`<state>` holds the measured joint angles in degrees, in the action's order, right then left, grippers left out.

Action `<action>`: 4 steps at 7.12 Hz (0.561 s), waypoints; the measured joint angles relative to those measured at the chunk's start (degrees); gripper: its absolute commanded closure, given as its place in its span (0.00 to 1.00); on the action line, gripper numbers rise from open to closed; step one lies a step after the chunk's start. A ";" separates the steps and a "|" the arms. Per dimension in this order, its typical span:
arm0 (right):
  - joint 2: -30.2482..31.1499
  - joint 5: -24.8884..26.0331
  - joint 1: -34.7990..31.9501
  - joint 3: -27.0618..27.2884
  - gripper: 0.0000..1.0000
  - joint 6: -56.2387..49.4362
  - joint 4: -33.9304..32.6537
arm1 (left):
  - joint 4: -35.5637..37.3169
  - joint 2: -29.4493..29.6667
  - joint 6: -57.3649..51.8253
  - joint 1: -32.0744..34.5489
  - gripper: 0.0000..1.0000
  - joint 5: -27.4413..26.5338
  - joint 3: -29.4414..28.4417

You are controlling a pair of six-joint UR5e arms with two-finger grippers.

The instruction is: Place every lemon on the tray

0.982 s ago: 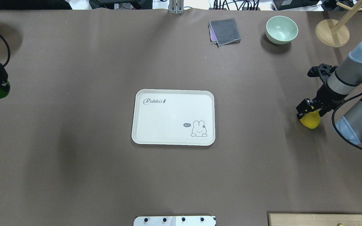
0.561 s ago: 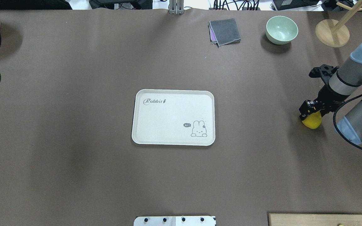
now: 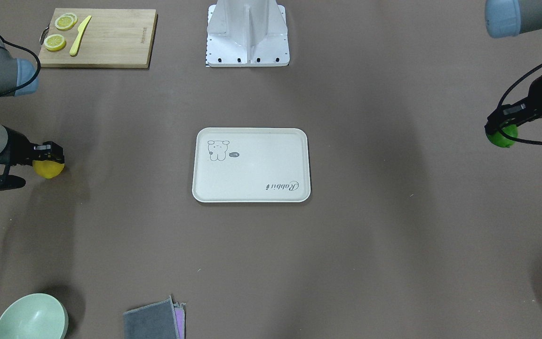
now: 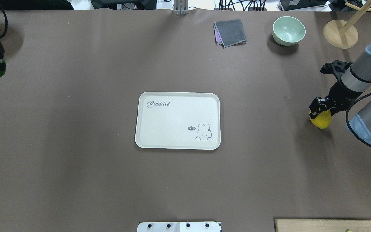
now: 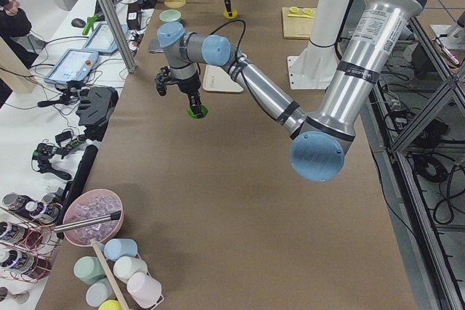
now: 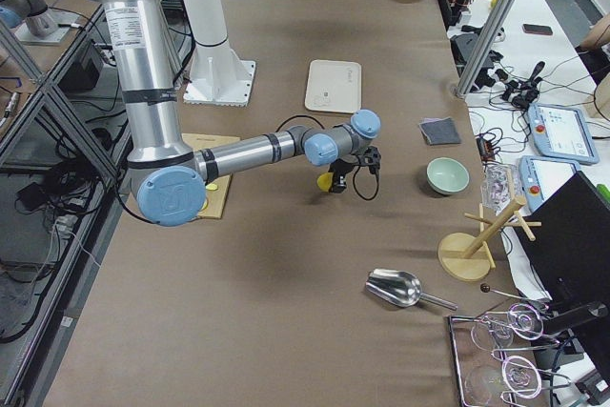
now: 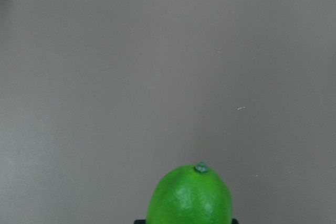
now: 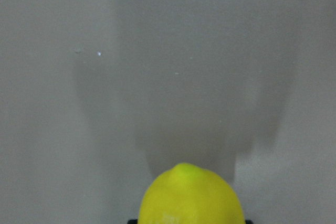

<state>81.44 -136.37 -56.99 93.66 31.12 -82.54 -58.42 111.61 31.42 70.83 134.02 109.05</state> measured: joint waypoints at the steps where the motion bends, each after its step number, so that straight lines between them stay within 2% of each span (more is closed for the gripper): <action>1: -0.10 -0.45 -0.79 1.27 0.58 0.01 -0.03 | -0.03 0.30 0.80 -0.12 1.00 0.15 0.52; 4: -5.27 -0.58 -1.61 3.67 0.58 0.51 0.04 | -1.35 3.29 7.14 -2.55 1.00 0.32 0.32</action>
<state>76.17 -136.95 -58.60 97.33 31.64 -82.49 -59.77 114.90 38.56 68.28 134.34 109.37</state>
